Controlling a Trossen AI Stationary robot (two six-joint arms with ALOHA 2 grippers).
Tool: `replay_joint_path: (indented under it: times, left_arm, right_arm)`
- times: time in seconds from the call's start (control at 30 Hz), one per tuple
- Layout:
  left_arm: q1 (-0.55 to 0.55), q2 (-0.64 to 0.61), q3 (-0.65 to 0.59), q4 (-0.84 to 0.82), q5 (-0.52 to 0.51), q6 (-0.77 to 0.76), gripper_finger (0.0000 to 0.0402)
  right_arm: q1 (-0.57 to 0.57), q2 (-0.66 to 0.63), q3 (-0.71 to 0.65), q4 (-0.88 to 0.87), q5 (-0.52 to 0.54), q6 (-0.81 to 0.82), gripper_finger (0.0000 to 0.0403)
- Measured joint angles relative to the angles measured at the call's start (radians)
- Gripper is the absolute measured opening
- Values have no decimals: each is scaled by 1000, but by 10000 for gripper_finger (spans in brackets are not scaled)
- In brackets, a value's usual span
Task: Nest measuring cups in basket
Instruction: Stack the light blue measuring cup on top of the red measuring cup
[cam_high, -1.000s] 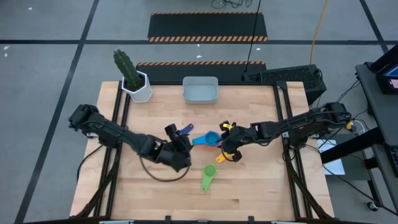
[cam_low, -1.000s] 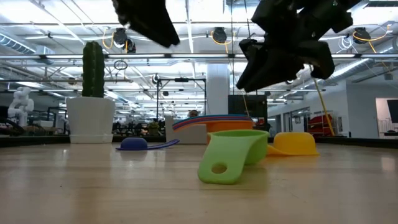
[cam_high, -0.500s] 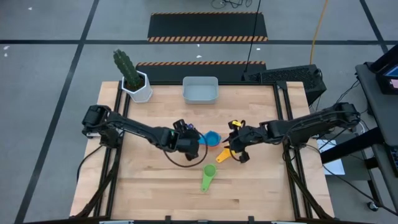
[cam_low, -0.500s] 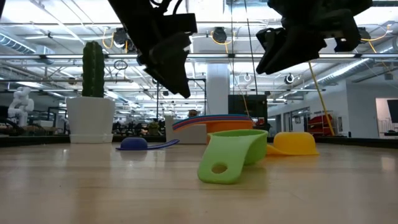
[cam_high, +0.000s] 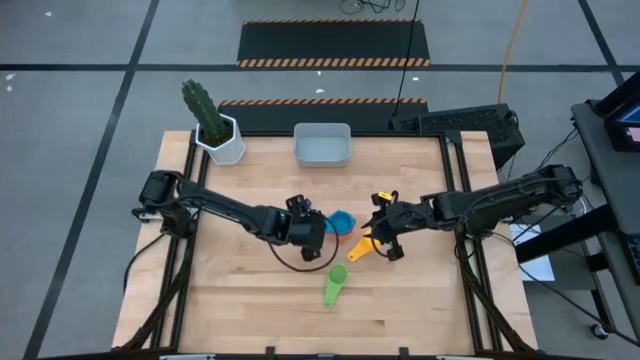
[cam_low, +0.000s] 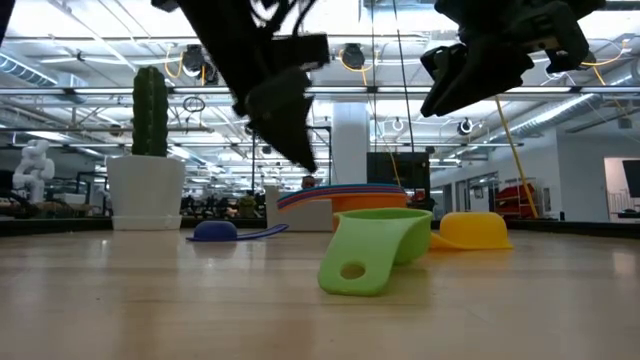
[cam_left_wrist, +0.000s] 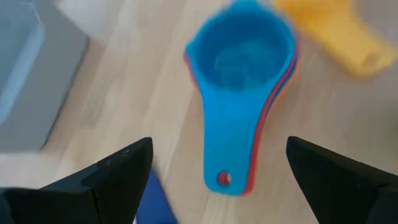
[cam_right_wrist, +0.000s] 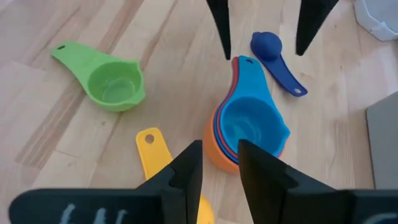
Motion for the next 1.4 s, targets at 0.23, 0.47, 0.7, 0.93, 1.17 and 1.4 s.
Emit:
replay_joint_path:
  times: [0.23, 0.47, 0.7, 0.93, 1.17, 1.4]
  left_arm:
    - [21, 31, -1, 29, 50, -1, 356]
    - [12, 51, 1, 47, 51, 0, 349]
    - [9, 68, 0, 36, 48, 29, 355]
    - [20, 86, -2, 37, 20, 44, 358]
    - [45, 109, 1, 44, 23, 50, 349]
    - [61, 110, 0, 36, 98, 58, 288]
  right_arm:
    - [0, -3, 0, -10, 0, 22, 96]
    - [0, -3, 0, -24, 0, 31, 96]
    - [0, -3, 0, -24, 0, 31, 96]
    - [0, -3, 0, -32, 0, 50, 96]
    - [0, -3, 0, -56, -2, 50, 96]
    - [0, -3, 0, -51, 0, 50, 96]
